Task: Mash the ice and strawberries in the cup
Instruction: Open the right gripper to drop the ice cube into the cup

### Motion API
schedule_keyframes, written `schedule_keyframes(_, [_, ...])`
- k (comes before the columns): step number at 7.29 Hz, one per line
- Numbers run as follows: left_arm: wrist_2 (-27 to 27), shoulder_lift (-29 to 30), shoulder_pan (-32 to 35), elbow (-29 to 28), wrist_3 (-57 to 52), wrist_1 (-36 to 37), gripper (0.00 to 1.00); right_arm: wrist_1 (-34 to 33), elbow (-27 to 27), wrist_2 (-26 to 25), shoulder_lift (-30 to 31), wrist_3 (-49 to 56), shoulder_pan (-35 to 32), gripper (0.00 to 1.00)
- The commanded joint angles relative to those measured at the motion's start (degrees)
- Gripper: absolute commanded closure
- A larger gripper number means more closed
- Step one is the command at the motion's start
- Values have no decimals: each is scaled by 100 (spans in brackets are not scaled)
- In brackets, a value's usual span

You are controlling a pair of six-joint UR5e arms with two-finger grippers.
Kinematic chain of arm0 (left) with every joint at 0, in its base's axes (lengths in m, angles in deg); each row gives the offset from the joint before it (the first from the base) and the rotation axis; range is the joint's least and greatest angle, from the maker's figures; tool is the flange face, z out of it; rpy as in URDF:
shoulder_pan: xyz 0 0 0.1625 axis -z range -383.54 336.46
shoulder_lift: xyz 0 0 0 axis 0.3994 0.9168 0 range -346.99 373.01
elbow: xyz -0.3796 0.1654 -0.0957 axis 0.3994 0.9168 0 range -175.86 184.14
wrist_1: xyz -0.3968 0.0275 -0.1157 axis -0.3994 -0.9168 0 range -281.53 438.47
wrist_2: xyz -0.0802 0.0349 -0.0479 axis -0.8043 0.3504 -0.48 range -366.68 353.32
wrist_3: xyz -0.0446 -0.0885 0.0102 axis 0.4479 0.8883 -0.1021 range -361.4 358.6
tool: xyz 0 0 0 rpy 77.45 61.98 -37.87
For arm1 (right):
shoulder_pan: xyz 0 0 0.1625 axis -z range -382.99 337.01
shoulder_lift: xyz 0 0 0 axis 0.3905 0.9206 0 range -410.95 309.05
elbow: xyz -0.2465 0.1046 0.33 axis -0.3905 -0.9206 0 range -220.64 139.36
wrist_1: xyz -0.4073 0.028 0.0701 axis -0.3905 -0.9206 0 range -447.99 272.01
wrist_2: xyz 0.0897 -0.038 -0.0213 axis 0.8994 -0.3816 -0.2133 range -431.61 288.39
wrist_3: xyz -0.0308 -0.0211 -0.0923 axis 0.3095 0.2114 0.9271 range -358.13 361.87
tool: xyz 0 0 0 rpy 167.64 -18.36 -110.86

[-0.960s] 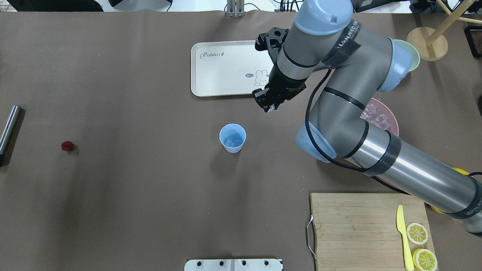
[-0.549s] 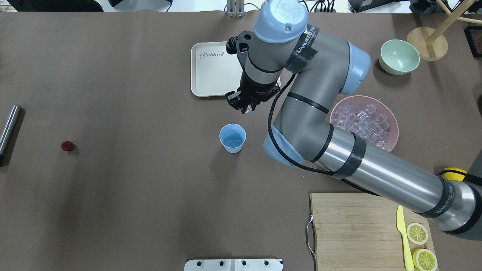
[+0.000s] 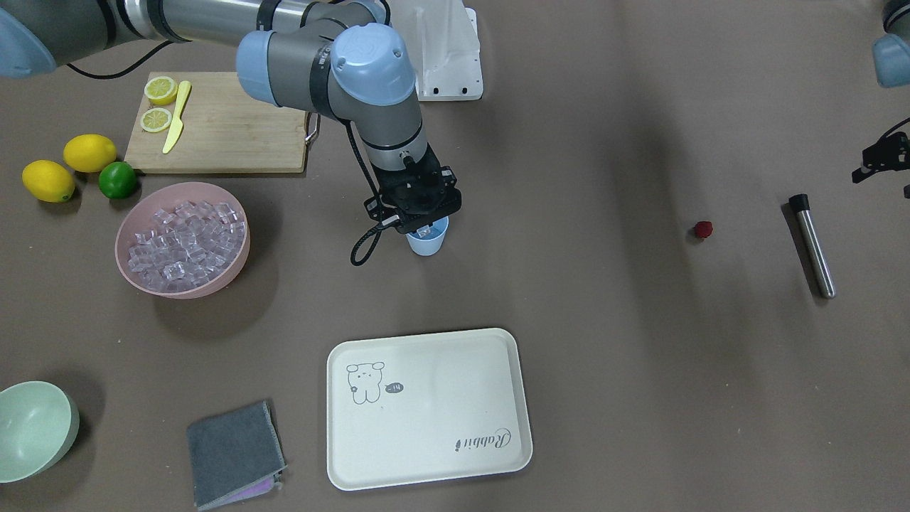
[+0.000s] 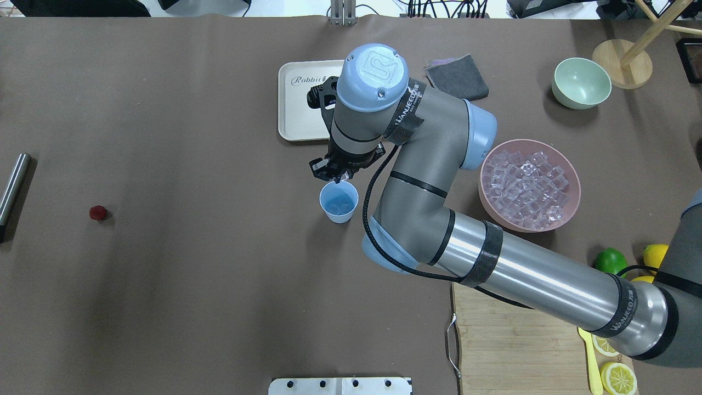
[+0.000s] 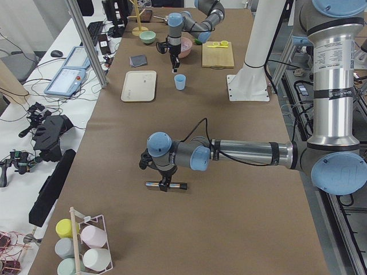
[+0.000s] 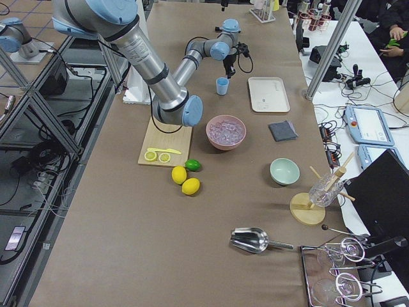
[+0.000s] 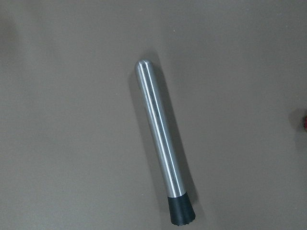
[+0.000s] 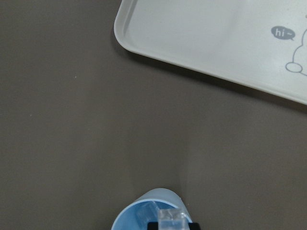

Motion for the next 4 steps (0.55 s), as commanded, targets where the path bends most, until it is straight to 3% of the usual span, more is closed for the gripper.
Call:
schedule_keyframes(1, [5,-23,0,-27,-16,-11,2,114,-39,-110,20,-62,114,66])
schedule_keyframes(2, [13,-6,0,-62,-16,-28,2,114,-22,-128,29,-98,124,23])
schedule_keyframes(3, [5,-6,0,-62,-16,-29,2,114,-4,-128,99,-220,124,1])
schedule_keyframes(4, [5,-6,0,-62,-7,-20,2,114,109,-111,195,-404,106,1])
